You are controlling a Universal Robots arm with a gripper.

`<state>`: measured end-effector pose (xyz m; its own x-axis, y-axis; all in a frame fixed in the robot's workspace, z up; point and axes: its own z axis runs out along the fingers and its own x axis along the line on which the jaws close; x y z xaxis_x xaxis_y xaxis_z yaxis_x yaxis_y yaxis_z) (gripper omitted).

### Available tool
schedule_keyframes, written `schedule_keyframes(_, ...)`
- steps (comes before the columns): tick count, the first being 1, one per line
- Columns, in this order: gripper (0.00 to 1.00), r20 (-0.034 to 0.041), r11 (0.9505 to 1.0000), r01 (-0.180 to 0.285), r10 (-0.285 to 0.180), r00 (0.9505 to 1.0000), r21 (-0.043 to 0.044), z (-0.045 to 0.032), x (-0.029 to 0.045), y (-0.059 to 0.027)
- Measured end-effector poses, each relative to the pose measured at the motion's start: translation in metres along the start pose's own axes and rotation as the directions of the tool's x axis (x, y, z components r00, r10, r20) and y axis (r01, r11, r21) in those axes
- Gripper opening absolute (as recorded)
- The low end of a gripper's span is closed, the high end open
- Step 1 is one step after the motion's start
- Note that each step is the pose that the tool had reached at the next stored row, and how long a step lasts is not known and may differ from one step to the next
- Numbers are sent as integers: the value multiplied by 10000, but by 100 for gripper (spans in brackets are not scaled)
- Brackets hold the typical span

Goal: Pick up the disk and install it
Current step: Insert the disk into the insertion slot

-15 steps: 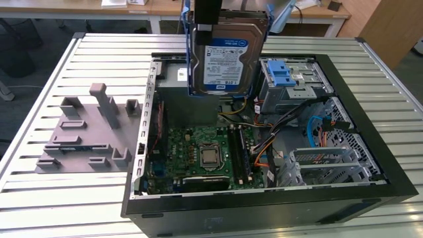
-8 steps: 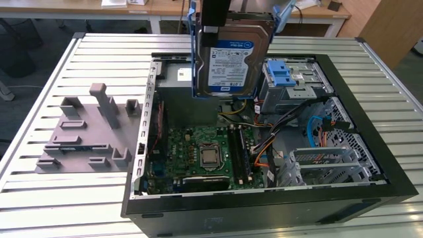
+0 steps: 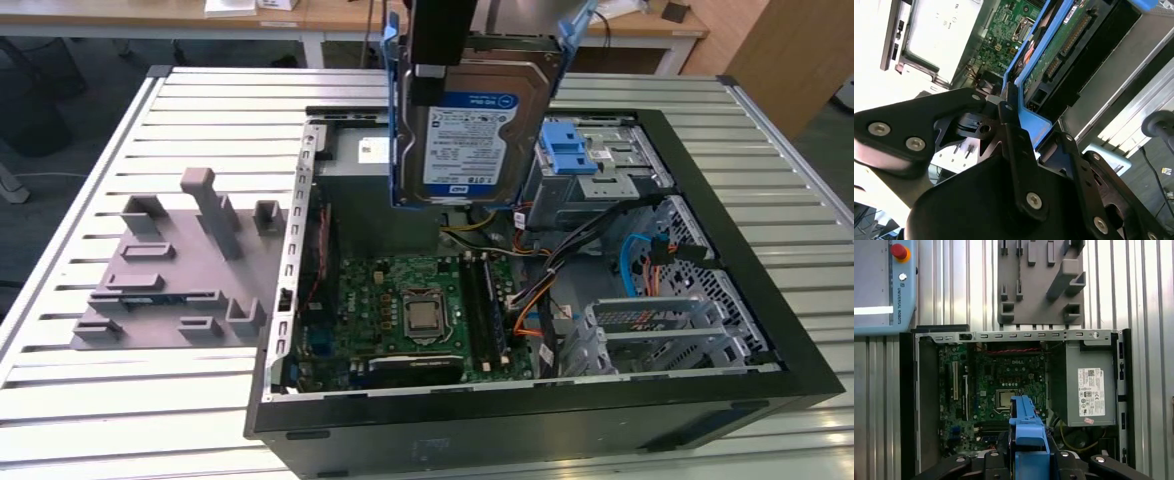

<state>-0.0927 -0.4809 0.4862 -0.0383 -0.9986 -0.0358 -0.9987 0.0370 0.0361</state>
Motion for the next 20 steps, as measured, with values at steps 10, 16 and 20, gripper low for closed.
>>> schedule_keyframes(10,37,0,10000,-1,1,10000,0,-6,190,-45)
schedule_keyframes(16,37,0,10000,-1,1,10000,0,-11,227,-146)
schedule_keyframes(20,37,0,10000,10,-10,10000,0,-12,237,-215)
